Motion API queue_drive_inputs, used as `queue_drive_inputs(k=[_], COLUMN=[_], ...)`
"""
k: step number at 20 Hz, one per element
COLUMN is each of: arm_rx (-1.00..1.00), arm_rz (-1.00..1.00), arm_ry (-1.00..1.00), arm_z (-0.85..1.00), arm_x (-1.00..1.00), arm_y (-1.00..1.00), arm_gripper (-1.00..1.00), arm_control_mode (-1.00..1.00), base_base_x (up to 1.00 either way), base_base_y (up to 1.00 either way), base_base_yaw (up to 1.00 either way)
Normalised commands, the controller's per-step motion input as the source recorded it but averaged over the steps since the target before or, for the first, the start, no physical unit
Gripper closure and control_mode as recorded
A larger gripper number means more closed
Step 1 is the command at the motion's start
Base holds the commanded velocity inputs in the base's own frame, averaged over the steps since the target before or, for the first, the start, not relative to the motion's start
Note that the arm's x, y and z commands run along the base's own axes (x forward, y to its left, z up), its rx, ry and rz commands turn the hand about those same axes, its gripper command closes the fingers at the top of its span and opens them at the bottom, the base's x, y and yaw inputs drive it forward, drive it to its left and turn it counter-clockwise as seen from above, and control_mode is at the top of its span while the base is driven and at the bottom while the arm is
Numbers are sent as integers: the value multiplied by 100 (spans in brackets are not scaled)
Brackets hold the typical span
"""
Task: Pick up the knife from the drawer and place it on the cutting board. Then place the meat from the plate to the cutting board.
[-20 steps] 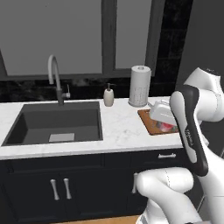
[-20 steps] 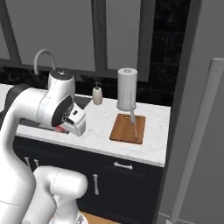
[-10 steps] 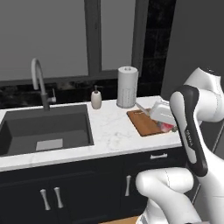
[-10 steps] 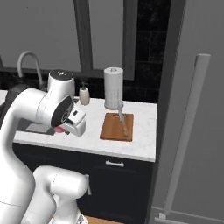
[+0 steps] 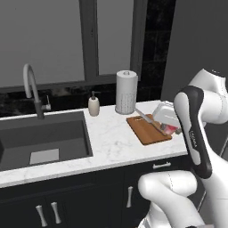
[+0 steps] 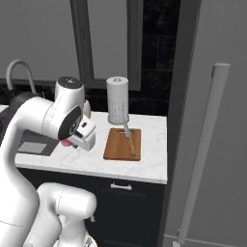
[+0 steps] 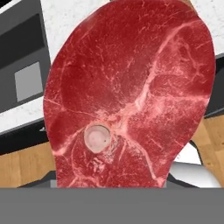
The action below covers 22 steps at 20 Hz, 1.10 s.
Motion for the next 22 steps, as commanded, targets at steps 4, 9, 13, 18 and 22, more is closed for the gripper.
queue_drive_inputs(k=[4,9,13,18,22], arm_rx=[0,-8,-16,-7,6], arm_rz=[0,2,12,16,29], arm_ry=[1,2,2,6,15], arm_z=[0,-10,-45,-87,-70], arm_x=[35,82,100,100,72], arm_y=[-29,-20,-1,-1,-3], arm_gripper=[100,100,100,100,100], arm_control_mode=[-100,-100,-100,-100,-100], base_base_x=[0,0,0,0,0], base_base_y=[0,0,0,0,0], base_base_yaw=[0,0,0,0,0])
